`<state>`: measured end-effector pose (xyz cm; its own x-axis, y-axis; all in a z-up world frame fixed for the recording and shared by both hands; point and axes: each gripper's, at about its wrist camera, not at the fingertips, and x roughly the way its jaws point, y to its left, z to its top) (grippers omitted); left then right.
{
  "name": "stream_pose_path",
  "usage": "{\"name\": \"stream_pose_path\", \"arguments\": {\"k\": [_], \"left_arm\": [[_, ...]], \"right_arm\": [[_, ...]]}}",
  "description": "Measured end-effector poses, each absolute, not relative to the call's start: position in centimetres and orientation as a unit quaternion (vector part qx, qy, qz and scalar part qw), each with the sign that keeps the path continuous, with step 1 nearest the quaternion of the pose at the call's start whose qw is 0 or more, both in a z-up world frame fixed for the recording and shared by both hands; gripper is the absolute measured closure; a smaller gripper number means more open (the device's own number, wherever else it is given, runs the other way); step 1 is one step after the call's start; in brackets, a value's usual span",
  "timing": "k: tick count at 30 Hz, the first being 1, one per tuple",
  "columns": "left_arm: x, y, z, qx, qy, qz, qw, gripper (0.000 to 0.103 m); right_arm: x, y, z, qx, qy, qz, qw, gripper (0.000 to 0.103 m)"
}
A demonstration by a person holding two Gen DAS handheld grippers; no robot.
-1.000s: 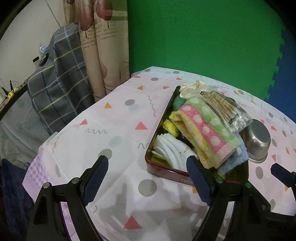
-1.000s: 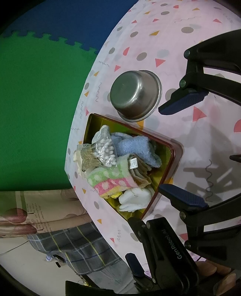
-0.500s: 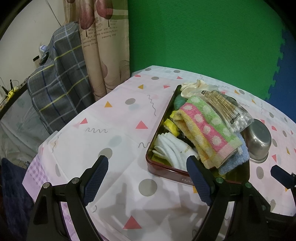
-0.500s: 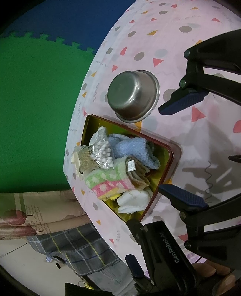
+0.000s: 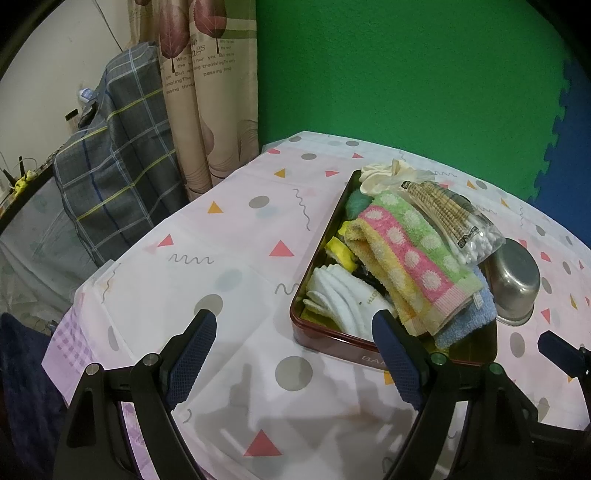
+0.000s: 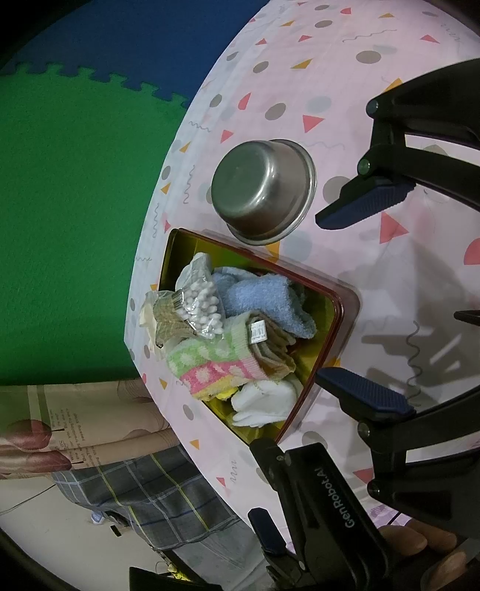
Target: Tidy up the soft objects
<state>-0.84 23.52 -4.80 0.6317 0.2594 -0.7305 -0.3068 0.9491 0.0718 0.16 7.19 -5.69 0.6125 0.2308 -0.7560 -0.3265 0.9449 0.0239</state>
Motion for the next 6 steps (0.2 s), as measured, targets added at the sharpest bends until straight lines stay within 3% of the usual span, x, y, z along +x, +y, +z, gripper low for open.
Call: {"name": "stream_pose_path", "arguments": {"k": [6], "left_arm": [[-0.67,23.63,-4.81,-0.031,0.402,0.161,0.901,0.019]], "right_arm": [[0.22,7.25,-5.68,-0.06,0.411,0.154,0.897,0.024]]}}
